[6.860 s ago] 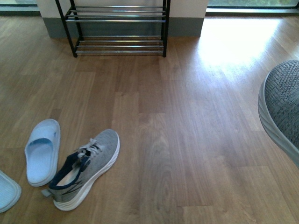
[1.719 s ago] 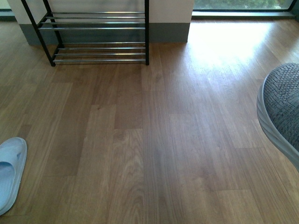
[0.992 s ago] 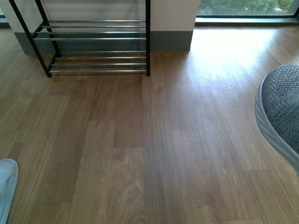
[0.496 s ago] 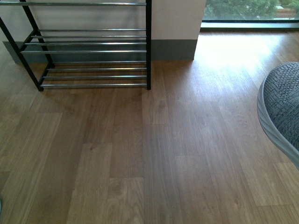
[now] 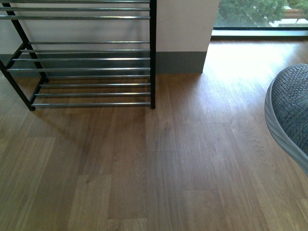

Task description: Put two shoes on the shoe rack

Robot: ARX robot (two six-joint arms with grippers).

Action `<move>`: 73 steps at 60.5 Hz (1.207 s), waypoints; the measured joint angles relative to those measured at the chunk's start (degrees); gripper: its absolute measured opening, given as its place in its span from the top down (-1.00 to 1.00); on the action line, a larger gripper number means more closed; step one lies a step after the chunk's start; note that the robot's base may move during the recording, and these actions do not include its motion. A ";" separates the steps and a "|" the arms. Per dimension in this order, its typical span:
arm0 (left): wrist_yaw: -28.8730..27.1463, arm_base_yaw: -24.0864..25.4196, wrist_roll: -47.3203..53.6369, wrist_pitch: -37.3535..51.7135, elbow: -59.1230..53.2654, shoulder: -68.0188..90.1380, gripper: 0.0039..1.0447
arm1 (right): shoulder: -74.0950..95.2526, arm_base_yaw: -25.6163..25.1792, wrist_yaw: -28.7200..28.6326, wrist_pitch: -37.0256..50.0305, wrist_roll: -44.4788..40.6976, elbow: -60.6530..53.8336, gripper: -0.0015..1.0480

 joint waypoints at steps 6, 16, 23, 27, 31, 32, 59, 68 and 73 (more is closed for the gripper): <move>0.31 -0.04 0.02 0.00 0.00 0.00 0.95 | 0.00 -0.02 0.33 0.00 0.02 0.00 0.97; -0.09 -0.07 -0.09 0.00 0.00 0.00 0.95 | 0.00 0.00 0.20 0.00 0.00 0.00 0.97; 0.13 -0.07 -0.09 -0.02 0.00 0.00 0.95 | 0.00 0.00 0.09 0.00 0.00 0.00 0.97; 0.09 -0.07 -0.13 0.00 0.00 0.00 0.95 | 0.00 0.00 0.09 0.00 0.00 0.00 0.97; -0.02 -0.07 -0.11 0.00 0.00 -0.02 0.95 | 0.00 0.00 0.15 0.00 0.02 0.00 0.97; 0.00 -0.07 -0.11 -0.02 0.00 -0.02 0.95 | 0.04 0.00 0.15 0.00 0.02 0.00 0.97; -0.72 -0.07 -0.17 -0.02 0.07 -0.02 0.95 | 0.02 0.04 -0.26 0.00 0.00 -0.04 0.97; -0.59 -0.07 -0.20 -0.02 0.09 -0.02 0.95 | 0.02 0.04 -0.42 0.00 0.00 -0.07 0.97; -0.48 -0.07 -0.17 -0.02 0.09 -0.02 0.95 | 0.02 0.04 -0.13 0.00 0.00 -0.07 0.97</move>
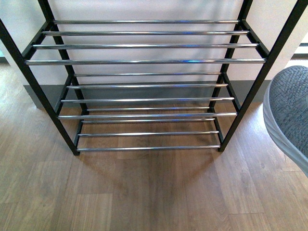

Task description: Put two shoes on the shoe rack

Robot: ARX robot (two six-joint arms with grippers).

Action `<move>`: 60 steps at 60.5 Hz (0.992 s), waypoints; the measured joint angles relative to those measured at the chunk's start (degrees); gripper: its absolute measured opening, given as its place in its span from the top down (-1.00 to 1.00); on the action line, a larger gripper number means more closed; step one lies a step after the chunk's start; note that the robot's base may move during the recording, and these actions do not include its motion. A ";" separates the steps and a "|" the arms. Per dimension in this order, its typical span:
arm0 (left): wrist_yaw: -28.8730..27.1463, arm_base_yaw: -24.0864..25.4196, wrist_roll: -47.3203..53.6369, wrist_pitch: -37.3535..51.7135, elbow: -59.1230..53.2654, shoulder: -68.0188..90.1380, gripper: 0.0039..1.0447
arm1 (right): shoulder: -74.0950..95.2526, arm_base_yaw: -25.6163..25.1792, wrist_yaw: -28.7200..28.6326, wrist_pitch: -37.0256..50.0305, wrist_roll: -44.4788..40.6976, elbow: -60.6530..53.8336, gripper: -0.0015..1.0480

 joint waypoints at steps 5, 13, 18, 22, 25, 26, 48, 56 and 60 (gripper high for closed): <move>0.39 0.00 0.00 0.00 0.00 0.00 0.95 | 0.00 0.00 0.26 0.00 0.00 0.02 0.97; 0.35 0.00 -0.02 0.00 0.00 0.00 0.95 | 0.00 0.00 0.17 0.00 0.00 0.00 0.97; 0.37 0.00 0.00 0.00 0.00 0.00 0.95 | 0.00 0.00 0.09 0.00 0.00 0.00 0.97; 0.37 0.00 0.00 0.00 0.00 0.00 0.95 | 0.00 0.00 0.09 0.00 0.00 0.00 0.97; 0.35 0.00 0.00 0.00 0.00 0.00 0.95 | 0.00 0.00 0.11 0.00 0.00 0.00 0.97; 0.35 0.00 0.00 0.00 0.00 0.00 0.95 | 0.00 0.00 0.11 0.00 0.02 0.00 0.97; 0.39 0.00 0.00 0.00 0.00 0.00 0.95 | 0.00 0.00 0.13 0.00 0.02 -0.22 0.97; 0.37 0.00 0.00 0.00 0.00 0.00 0.95 | 0.00 0.00 0.11 0.00 0.02 -0.22 0.97; 0.39 0.00 0.00 0.00 0.00 0.00 0.95 | 0.00 0.00 0.11 0.00 0.02 -0.22 0.97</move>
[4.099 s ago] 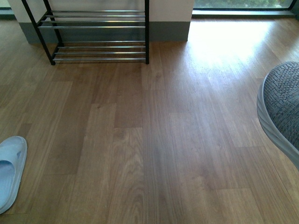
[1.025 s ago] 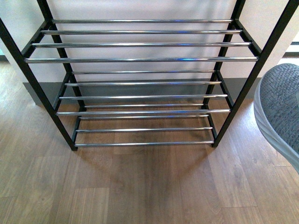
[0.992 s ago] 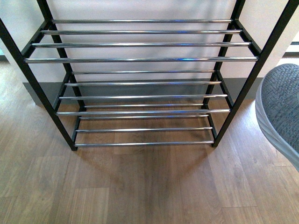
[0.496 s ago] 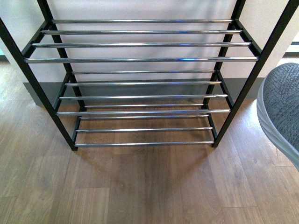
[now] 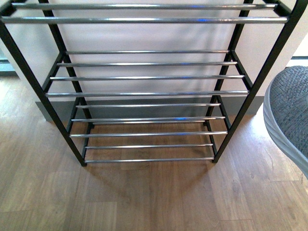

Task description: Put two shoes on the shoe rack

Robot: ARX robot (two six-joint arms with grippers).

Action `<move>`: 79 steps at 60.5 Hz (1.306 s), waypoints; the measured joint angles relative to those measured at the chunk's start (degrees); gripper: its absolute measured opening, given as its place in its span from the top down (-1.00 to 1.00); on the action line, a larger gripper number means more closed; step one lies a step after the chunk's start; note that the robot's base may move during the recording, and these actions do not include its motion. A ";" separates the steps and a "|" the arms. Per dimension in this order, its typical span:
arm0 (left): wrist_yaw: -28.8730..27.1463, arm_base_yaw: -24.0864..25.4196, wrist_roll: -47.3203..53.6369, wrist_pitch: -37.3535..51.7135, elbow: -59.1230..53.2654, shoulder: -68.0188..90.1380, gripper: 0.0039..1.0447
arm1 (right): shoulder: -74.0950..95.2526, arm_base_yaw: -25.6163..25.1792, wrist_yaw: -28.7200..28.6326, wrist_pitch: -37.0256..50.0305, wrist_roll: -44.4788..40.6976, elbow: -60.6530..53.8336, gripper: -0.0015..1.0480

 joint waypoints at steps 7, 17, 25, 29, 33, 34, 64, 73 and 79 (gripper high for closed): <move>0.00 0.00 0.00 0.00 0.00 0.00 0.95 | 0.00 0.00 0.02 0.00 -0.02 0.00 0.97; -0.02 0.00 0.02 0.00 0.02 0.00 0.95 | 0.00 0.00 -0.02 0.00 0.00 0.00 0.97; 0.00 0.00 0.00 0.00 0.02 0.00 0.95 | 0.00 0.00 0.02 0.00 0.00 0.00 0.97; 0.00 0.00 0.00 0.00 0.02 0.00 0.95 | 0.00 0.00 0.00 0.00 0.00 0.00 0.97; -0.02 0.00 0.00 0.00 0.02 0.00 0.95 | 0.00 0.00 0.00 0.00 -0.02 0.00 0.97; -0.02 0.00 0.00 0.00 0.02 0.00 0.95 | 0.00 0.00 -0.02 0.00 0.00 0.00 0.97; 0.00 0.00 0.00 0.00 0.17 0.00 0.95 | 2.03 3.34 0.76 21.81 -9.97 -1.84 0.97; -0.04 0.00 0.00 0.00 0.17 0.00 0.95 | 11.34 10.12 6.49 23.69 -8.24 4.63 0.97; 0.00 0.00 0.00 0.00 0.17 0.00 0.95 | 19.56 14.64 9.88 23.80 -5.73 9.99 0.97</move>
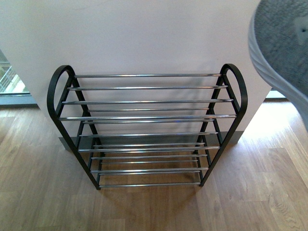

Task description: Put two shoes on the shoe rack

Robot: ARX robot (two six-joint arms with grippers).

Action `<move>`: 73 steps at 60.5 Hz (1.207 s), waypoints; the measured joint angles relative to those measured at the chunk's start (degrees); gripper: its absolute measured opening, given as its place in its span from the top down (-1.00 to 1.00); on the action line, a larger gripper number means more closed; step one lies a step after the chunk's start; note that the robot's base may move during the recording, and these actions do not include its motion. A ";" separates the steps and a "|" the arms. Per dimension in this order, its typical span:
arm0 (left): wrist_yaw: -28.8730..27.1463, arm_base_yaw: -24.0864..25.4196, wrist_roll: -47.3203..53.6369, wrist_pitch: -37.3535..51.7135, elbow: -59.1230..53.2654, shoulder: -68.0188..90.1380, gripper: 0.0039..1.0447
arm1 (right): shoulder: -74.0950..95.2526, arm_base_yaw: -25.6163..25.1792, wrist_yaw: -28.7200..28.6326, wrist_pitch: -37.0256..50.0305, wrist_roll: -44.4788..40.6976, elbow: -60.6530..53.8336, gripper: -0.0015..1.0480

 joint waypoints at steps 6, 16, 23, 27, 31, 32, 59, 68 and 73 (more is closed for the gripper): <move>0.00 0.00 0.00 0.00 0.00 0.00 0.95 | 8.70 3.76 3.52 -0.11 2.34 6.29 0.97; -0.02 0.00 0.00 0.00 0.00 0.00 0.95 | 25.59 8.48 10.99 -2.89 9.01 19.50 0.97; -0.02 0.00 0.00 0.00 0.00 0.00 0.95 | 34.73 10.05 15.52 -4.55 12.52 26.82 0.97; 0.00 0.00 0.00 0.00 0.00 0.00 0.95 | 39.45 10.58 18.16 -5.42 14.32 30.77 0.97; -0.02 0.00 0.00 0.00 0.00 0.00 0.95 | 43.08 10.78 19.85 -6.14 15.17 34.01 0.97; -0.02 0.00 0.00 0.00 0.00 0.00 0.95 | 44.37 10.80 20.44 -6.47 15.65 35.28 0.97; -0.02 0.00 0.00 0.00 0.00 0.00 0.95 | 62.64 9.22 20.52 -15.93 25.18 55.39 0.97; -0.02 0.00 0.00 0.00 0.00 0.00 0.95 | 65.72 8.00 20.50 -14.58 25.03 57.51 0.97; -0.02 0.00 0.00 0.00 0.00 0.00 0.95 | 67.06 7.10 20.55 -13.11 24.24 58.12 0.97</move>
